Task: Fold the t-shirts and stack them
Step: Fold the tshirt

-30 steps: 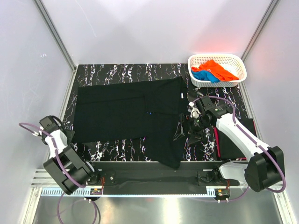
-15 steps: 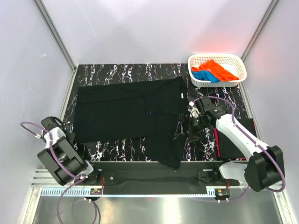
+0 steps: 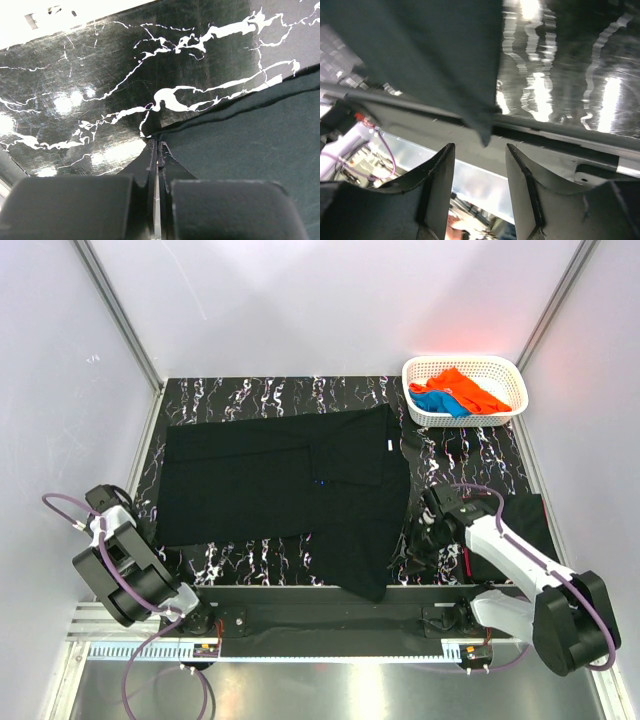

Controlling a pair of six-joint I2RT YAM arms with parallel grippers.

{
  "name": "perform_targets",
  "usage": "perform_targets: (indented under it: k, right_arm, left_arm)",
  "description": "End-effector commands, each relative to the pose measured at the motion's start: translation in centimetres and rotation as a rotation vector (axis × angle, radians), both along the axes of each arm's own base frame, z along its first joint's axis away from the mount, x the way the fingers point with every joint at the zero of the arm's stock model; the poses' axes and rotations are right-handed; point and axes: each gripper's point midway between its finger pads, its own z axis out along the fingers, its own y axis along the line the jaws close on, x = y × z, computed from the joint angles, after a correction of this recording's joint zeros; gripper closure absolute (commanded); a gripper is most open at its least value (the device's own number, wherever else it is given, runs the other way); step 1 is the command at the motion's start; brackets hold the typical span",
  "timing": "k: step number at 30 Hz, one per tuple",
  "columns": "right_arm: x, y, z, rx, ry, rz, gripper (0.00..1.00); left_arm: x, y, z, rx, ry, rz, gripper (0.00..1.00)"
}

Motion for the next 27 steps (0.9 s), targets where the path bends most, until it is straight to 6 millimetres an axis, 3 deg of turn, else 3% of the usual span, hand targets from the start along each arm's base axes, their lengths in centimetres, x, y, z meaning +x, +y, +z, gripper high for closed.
perform_targets:
  k: [1, 8, 14, 27]
  right_arm:
    - [0.8, -0.3, -1.5, -0.032, -0.026, -0.096, 0.49]
    - [1.2, -0.2, -3.3, -0.035, -0.016, -0.144, 0.52]
    - [0.0, 0.8, -4.7, 0.033, 0.069, -0.196, 0.55]
    - [-1.7, 2.5, -5.1, 0.099, 0.172, -0.200, 0.62]
  left_arm:
    - [0.1, 1.0, 0.8, 0.037, 0.010, -0.013, 1.00]
    - [0.1, 0.6, 1.7, 0.034, -0.009, -0.025, 1.00]
    - [-0.2, -0.2, 1.7, 0.012, -0.016, -0.017, 1.00]
    - [-0.4, -0.1, 2.0, 0.021, -0.009, -0.009, 1.00]
